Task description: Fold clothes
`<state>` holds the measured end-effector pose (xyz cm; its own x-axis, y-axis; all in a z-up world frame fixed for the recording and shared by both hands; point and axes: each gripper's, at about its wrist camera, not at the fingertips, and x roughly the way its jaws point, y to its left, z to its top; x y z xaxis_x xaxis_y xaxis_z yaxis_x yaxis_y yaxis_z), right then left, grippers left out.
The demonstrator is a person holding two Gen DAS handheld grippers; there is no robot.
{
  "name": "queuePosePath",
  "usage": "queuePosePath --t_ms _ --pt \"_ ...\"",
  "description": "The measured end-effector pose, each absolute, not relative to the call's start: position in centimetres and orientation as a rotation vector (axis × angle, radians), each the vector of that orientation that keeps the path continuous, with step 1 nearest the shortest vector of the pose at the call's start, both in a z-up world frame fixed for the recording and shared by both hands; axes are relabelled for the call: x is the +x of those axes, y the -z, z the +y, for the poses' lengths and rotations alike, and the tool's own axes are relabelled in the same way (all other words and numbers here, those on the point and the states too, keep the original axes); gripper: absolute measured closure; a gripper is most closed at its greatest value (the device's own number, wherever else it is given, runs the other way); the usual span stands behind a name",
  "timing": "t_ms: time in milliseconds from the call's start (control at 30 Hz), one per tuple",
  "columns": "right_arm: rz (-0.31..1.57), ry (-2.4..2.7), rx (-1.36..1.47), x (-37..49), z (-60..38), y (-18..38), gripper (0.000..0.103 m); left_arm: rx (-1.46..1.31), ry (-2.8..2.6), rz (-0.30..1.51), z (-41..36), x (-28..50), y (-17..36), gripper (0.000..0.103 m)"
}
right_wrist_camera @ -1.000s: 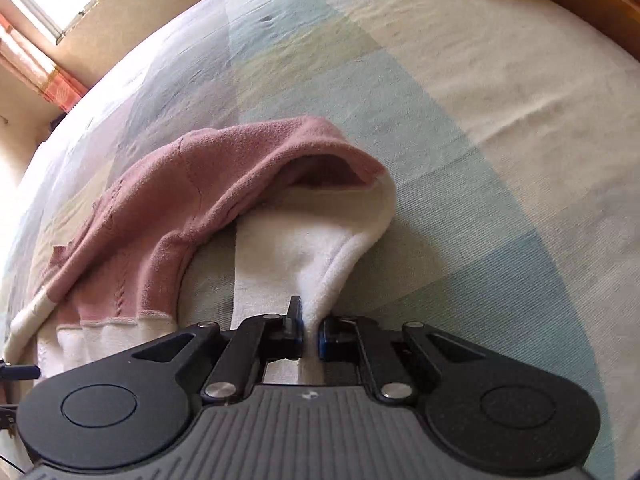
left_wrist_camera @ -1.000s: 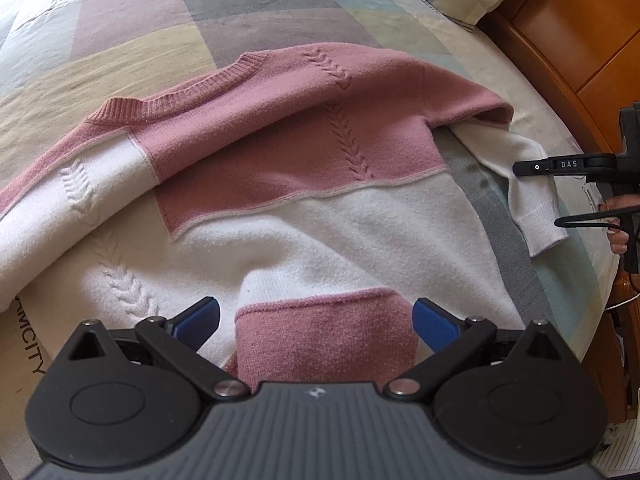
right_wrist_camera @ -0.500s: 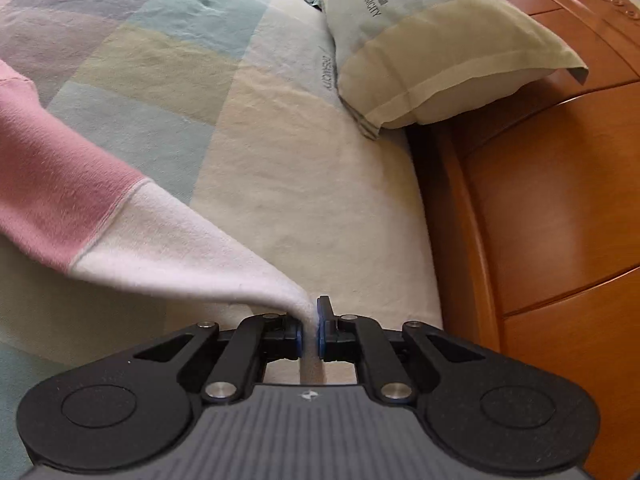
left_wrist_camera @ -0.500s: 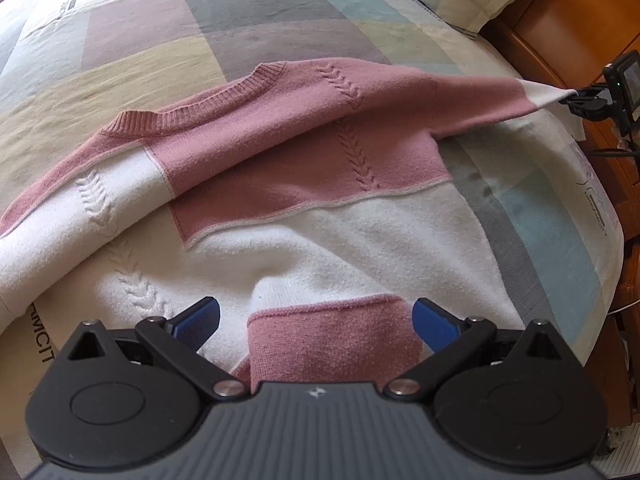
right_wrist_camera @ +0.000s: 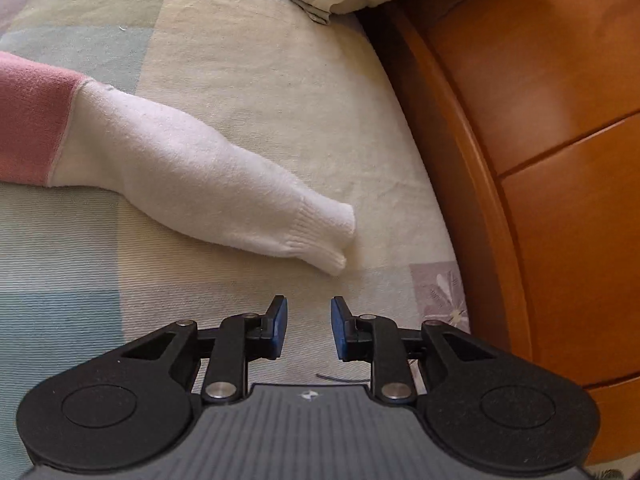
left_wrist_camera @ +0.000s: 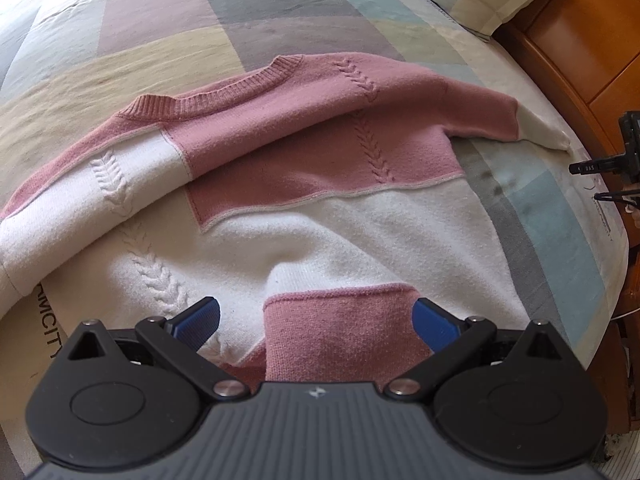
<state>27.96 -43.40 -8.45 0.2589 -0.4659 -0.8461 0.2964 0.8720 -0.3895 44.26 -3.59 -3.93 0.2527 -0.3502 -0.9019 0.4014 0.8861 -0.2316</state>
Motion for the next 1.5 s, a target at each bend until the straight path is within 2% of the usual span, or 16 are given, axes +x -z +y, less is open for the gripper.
queuePosePath --t_ms 100,233,567,767,900,1067,1133,1267,1500 --pt "1.215 0.448 -0.113 27.4 -41.0 8.6 0.06 0.044 0.51 1.213 -3.7 44.2 4.0 0.001" --pt "1.207 0.275 -0.081 27.3 -35.3 8.3 0.039 0.057 0.489 1.227 -3.8 44.0 4.6 0.001" --pt "1.16 -0.157 0.0 27.0 -21.2 7.5 0.029 0.03 0.322 1.246 0.2 42.9 4.4 0.001" --pt "1.126 -0.365 -0.142 27.1 -13.8 6.2 0.027 -0.067 0.123 1.259 5.3 41.8 4.5 0.001" --pt "1.078 -0.52 -0.239 27.2 -8.3 5.2 0.014 -0.139 0.032 1.243 8.1 40.8 4.2 0.001" --pt "1.005 -0.727 -0.368 27.5 -0.9 4.2 0.011 -0.159 -0.042 1.218 10.4 39.2 3.7 0.001" --pt "0.975 -0.797 -0.46 27.6 2.5 4.1 0.006 -0.177 -0.08 1.201 11.5 38.6 3.4 0.001" --pt "0.947 -0.89 -0.663 27.5 8.2 4.9 0.004 -0.237 -0.159 1.187 13.4 37.3 3.2 0.001" --pt "1.013 -0.928 -0.865 25.7 7.0 7.3 0.004 -0.288 -0.166 1.184 13.7 35.5 3.5 0.001"
